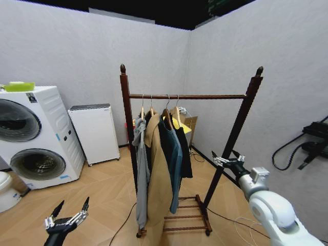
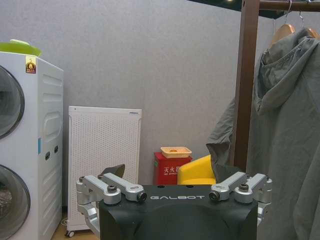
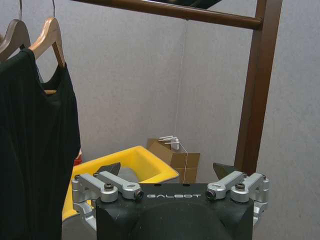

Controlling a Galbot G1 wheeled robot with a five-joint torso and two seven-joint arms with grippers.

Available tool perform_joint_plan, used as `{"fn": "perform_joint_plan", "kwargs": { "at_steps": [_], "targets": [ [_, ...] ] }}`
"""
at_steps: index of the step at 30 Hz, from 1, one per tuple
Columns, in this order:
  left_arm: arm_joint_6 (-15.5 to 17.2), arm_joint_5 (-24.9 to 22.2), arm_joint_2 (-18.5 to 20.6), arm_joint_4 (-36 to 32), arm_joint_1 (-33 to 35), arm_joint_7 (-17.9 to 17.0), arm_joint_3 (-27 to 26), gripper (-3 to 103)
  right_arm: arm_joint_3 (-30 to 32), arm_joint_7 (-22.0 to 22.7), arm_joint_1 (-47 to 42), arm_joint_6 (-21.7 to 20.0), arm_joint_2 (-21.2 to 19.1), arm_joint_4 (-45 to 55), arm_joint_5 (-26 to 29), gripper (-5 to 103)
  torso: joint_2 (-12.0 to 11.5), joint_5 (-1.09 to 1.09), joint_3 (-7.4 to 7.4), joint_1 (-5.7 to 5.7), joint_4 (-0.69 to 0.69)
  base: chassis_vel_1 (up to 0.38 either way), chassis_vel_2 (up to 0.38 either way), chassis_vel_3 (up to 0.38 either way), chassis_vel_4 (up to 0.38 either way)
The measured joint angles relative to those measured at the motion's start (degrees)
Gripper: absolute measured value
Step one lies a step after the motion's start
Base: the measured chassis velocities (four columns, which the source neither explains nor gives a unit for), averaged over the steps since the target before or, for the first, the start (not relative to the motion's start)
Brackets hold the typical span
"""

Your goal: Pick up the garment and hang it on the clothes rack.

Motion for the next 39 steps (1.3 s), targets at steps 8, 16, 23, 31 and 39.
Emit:
{"fn": "perform_joint_plan", "kwargs": {
  "at_steps": [8, 16, 23, 31, 39],
  "targets": [
    [0.0, 0.0, 0.0, 0.0, 0.0, 0.0, 0.0, 100, -3.7, 0.6, 0.3, 0.8, 2.4, 0.7, -2.4, 100, 0.0, 0.0, 0.0, 0.01, 0.01, 0.0, 0.0, 0.0, 0.0],
    [0.0, 0.0, 0.0, 0.0, 0.0, 0.0, 0.0, 100, -7.1, 1.1, 1.5, 0.5, 3.7, 1.2, -4.2, 100, 0.0, 0.0, 0.01, 0.01, 0.01, 0.0, 0.0, 0.0, 0.0],
    [0.0, 0.0, 0.0, 0.0, 0.0, 0.0, 0.0, 100, -7.9, 1.1, 1.7, 0.2, 3.8, 2.0, -5.7, 100, 0.0, 0.01, 0.01, 0.01, 0.01, -0.047, -0.056, -0.046, -0.047],
    [0.0, 0.0, 0.0, 0.0, 0.0, 0.0, 0.0, 100, -7.9, 1.1, 1.1, -0.3, 4.4, 2.7, -6.0, 100, 0.0, 0.01, 0.01, 0.03, 0.01, -0.066, -0.097, -0.096, -0.069],
    [0.0, 0.0, 0.0, 0.0, 0.0, 0.0, 0.0, 100, -7.6, 1.1, -0.1, 0.2, 4.7, 3.4, -6.4, 100, 0.0, 0.0, 0.01, 0.03, -0.01, -0.006, -0.202, -0.213, -0.009]
  ]
}}
